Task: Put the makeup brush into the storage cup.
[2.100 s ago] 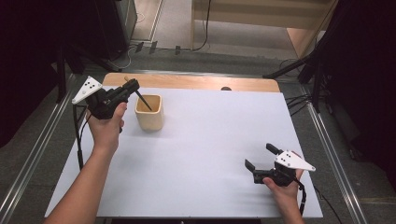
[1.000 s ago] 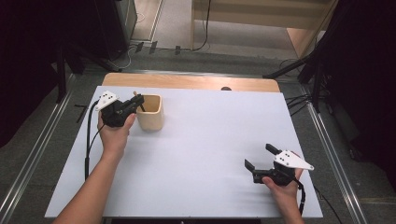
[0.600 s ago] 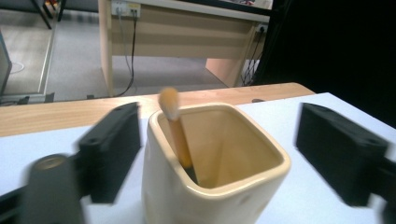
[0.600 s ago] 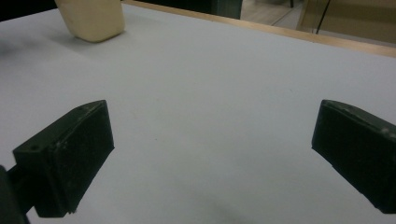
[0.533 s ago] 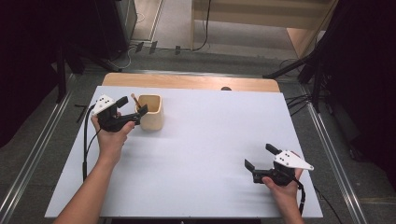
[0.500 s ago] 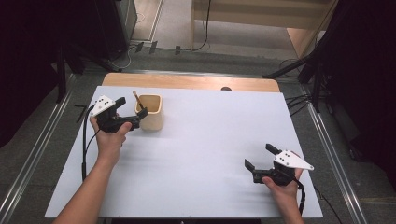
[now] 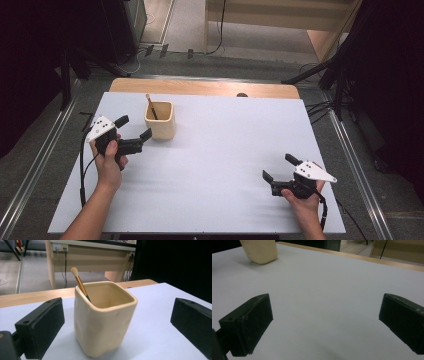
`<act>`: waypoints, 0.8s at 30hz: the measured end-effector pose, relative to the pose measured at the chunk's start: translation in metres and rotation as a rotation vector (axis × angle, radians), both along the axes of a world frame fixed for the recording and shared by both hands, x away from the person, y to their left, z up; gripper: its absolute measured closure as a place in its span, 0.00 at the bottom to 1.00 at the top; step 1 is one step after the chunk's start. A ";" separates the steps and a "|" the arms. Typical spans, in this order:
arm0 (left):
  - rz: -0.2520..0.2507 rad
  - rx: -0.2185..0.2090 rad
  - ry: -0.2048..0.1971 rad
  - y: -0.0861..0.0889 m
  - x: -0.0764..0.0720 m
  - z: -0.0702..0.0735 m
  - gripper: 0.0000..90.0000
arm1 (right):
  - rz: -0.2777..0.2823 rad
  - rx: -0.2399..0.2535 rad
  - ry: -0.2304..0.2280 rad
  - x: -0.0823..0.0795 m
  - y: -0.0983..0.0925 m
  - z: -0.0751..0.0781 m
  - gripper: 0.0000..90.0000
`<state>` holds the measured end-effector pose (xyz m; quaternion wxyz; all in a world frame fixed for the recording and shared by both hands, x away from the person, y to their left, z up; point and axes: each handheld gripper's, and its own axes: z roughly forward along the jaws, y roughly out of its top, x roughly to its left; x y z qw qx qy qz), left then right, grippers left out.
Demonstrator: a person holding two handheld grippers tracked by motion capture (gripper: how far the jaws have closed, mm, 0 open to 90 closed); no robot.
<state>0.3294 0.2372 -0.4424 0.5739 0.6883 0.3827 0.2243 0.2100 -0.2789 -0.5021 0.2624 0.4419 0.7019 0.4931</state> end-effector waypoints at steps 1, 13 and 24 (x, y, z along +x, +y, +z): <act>-0.005 0.003 -0.002 0.001 -0.003 -0.001 0.00 | 0.000 0.000 -0.002 0.000 0.000 0.000 0.00; -0.023 0.012 -0.001 0.008 -0.030 -0.016 0.00 | 0.002 0.014 -0.010 -0.001 0.000 0.003 0.00; -0.031 0.037 0.015 0.012 -0.049 -0.027 0.00 | -0.004 0.019 -0.015 -0.002 -0.002 0.004 0.00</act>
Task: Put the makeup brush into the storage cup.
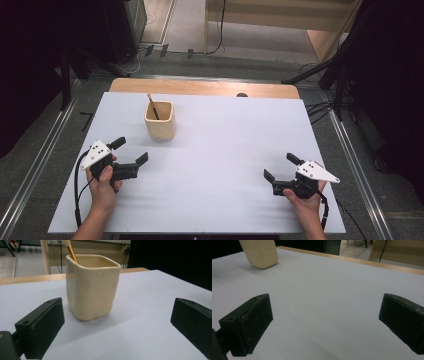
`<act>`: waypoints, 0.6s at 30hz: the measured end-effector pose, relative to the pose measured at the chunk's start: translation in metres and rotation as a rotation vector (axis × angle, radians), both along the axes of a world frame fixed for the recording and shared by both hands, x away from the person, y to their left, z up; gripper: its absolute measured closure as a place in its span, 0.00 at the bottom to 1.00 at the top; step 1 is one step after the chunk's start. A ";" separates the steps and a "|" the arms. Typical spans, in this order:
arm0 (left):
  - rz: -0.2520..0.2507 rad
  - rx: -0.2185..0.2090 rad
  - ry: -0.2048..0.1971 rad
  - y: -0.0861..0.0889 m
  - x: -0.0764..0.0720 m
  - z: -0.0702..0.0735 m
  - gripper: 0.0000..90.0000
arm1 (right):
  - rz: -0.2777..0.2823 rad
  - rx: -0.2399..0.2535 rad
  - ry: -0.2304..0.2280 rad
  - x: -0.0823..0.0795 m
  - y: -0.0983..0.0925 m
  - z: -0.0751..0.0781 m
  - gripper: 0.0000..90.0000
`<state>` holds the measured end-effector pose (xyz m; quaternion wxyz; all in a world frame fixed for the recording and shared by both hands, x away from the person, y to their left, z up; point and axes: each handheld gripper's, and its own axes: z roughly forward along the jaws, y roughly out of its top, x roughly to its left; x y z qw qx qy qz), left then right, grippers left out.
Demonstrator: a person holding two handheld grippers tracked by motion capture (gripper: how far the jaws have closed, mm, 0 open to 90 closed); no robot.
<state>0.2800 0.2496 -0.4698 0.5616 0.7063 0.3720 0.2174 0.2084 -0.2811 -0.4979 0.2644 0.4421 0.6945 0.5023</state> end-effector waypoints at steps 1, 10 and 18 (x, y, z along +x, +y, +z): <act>-0.003 0.005 -0.003 0.001 -0.002 0.000 0.00 | 0.000 0.000 -0.002 0.000 0.000 0.000 0.00; 0.006 0.031 0.016 0.009 -0.014 -0.009 0.00 | 0.007 0.000 -0.008 0.000 0.001 0.001 0.00; 0.023 0.036 0.032 0.017 -0.022 -0.012 0.00 | 0.005 -0.001 -0.005 0.000 0.002 0.001 0.00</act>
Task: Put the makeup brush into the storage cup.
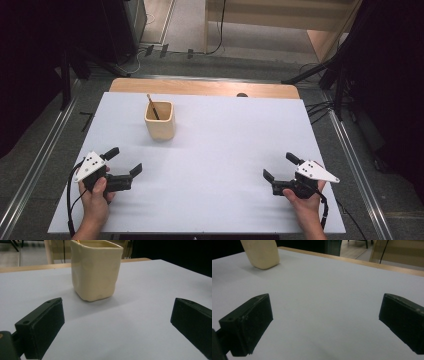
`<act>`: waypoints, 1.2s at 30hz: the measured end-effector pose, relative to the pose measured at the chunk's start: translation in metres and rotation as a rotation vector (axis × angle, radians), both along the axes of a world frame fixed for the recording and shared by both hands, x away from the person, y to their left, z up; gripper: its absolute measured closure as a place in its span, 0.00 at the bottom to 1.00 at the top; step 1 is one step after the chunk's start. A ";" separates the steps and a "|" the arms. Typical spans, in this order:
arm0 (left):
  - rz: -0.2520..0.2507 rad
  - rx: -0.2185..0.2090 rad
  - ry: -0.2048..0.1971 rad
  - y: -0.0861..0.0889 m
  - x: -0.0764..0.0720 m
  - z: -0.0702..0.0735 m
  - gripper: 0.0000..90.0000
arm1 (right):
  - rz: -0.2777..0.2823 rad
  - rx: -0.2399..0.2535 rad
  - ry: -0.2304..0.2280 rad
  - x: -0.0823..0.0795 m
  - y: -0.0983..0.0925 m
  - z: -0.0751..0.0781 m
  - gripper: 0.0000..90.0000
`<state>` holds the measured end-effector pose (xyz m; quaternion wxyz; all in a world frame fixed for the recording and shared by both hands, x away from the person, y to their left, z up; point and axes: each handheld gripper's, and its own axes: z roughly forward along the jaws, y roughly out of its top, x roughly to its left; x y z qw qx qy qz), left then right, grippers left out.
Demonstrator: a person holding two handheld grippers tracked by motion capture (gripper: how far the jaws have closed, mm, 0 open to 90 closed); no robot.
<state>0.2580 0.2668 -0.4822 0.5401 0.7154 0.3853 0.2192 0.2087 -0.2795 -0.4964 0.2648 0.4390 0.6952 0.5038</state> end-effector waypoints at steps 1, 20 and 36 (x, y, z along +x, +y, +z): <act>0.002 -0.002 0.004 0.001 -0.001 0.000 0.00 | 0.000 0.002 -0.003 0.000 0.000 0.000 0.00; -0.016 0.044 -0.001 0.017 -0.021 0.000 0.00 | -0.015 0.007 -0.009 -0.001 -0.004 0.002 0.00; 0.007 0.014 0.016 0.034 -0.020 0.001 0.00 | -0.031 0.015 -0.012 -0.003 -0.006 0.003 0.00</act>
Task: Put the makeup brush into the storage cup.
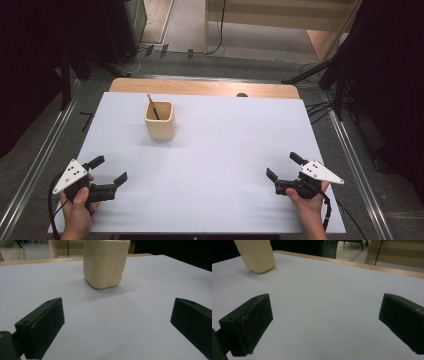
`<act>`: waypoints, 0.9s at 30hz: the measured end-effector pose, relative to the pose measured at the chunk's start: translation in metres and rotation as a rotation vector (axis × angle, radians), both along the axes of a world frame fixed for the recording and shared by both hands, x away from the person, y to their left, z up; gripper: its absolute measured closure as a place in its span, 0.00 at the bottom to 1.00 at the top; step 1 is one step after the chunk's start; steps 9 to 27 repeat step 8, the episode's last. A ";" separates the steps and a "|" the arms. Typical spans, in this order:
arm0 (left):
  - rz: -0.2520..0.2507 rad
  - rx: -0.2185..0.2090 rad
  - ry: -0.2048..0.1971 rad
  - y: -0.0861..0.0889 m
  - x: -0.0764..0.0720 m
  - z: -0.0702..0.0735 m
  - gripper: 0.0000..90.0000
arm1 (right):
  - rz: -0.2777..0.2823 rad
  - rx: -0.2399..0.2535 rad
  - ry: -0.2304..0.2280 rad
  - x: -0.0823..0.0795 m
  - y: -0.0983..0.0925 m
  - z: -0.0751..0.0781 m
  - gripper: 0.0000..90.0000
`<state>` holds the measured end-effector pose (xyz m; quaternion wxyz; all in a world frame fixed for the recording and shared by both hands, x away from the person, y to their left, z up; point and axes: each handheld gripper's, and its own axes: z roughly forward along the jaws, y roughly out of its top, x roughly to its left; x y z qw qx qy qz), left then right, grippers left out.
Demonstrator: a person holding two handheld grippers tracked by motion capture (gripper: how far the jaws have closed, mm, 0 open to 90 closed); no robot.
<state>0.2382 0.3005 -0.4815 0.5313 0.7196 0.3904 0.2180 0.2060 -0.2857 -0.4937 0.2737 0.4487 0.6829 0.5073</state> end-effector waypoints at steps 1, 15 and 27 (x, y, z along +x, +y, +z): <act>0.000 0.000 0.000 0.000 0.000 0.000 0.00 | -0.001 0.000 0.001 0.000 0.000 0.000 0.00; 0.001 -0.004 0.001 0.000 0.001 0.000 0.00 | -0.004 0.007 0.003 0.000 0.000 -0.001 0.00; 0.001 -0.004 0.001 0.000 0.001 0.000 0.00 | -0.004 0.007 0.003 0.000 0.000 -0.001 0.00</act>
